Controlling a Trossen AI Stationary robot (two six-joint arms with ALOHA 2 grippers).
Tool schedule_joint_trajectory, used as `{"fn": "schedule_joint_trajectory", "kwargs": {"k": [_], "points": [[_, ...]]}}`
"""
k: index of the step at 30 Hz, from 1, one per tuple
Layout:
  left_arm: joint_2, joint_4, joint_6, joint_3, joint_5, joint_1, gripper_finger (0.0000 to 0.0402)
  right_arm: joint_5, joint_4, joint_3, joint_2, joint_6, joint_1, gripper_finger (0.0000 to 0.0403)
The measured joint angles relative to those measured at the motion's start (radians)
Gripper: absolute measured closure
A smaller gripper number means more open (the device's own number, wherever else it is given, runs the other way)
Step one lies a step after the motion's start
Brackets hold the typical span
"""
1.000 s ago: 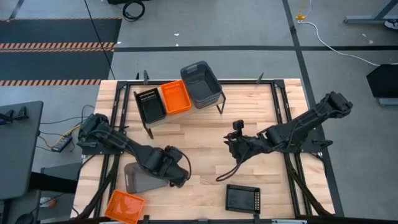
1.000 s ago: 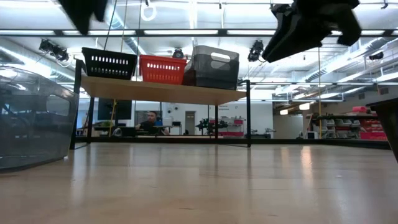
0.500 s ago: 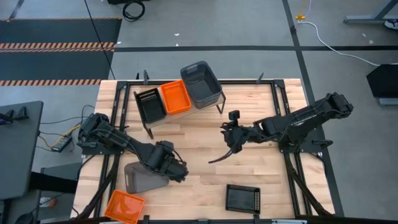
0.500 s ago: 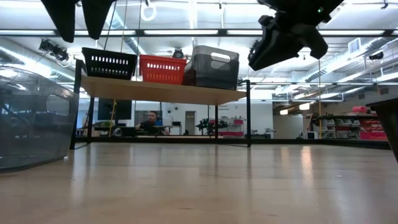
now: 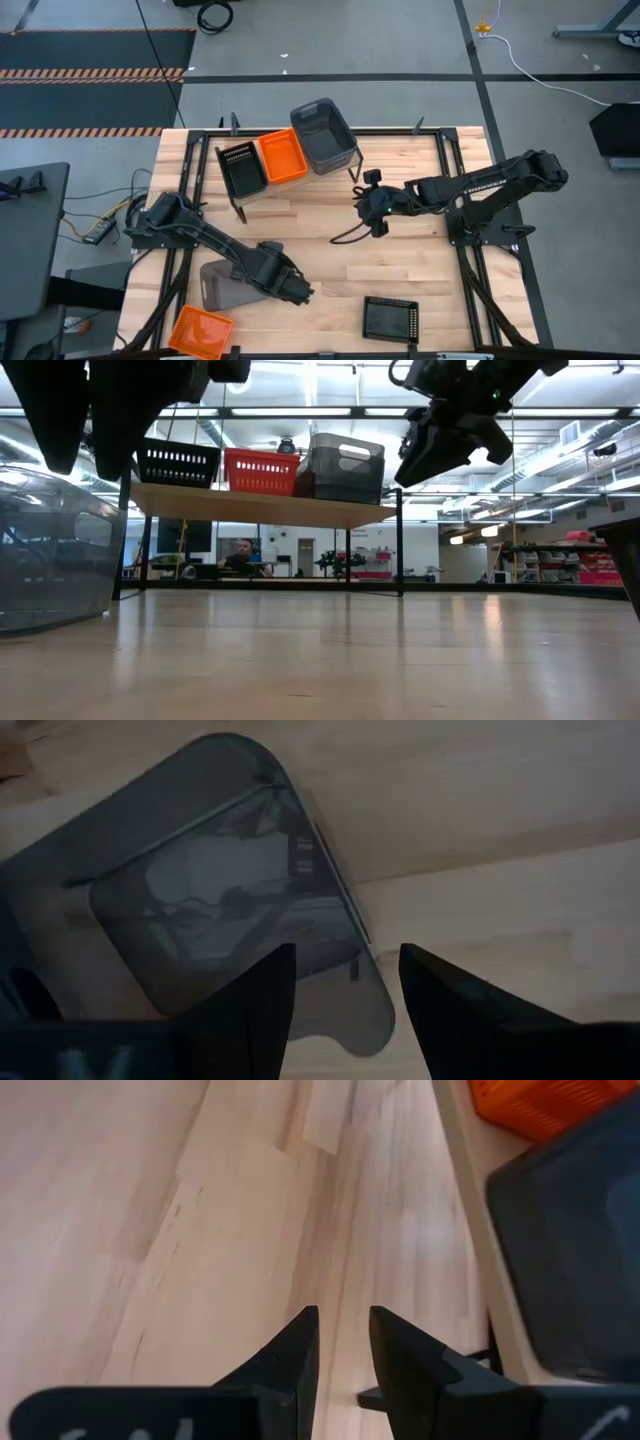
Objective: Stack baskets on shelf by color
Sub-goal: Stack the black bin on top of the other black bin on the shelf
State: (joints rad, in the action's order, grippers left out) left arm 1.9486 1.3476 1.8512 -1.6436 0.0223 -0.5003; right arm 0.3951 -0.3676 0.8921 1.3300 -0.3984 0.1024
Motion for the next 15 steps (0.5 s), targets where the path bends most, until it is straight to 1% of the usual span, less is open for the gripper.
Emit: {"fn": "schedule_joint_trajectory", "kwargs": {"k": [10, 15], "points": [[0.046, -0.042, -0.018, -0.001, 0.012, 0.023, 0.0214, -0.134, -0.012, 0.0, 0.0, -0.023, -0.078, 0.0304], [0.081, -0.066, -0.042, 0.0, -0.012, 0.023, 0.0214, -0.183, -0.035, 0.0, 0.0, -0.024, -0.113, 0.0304]]}}
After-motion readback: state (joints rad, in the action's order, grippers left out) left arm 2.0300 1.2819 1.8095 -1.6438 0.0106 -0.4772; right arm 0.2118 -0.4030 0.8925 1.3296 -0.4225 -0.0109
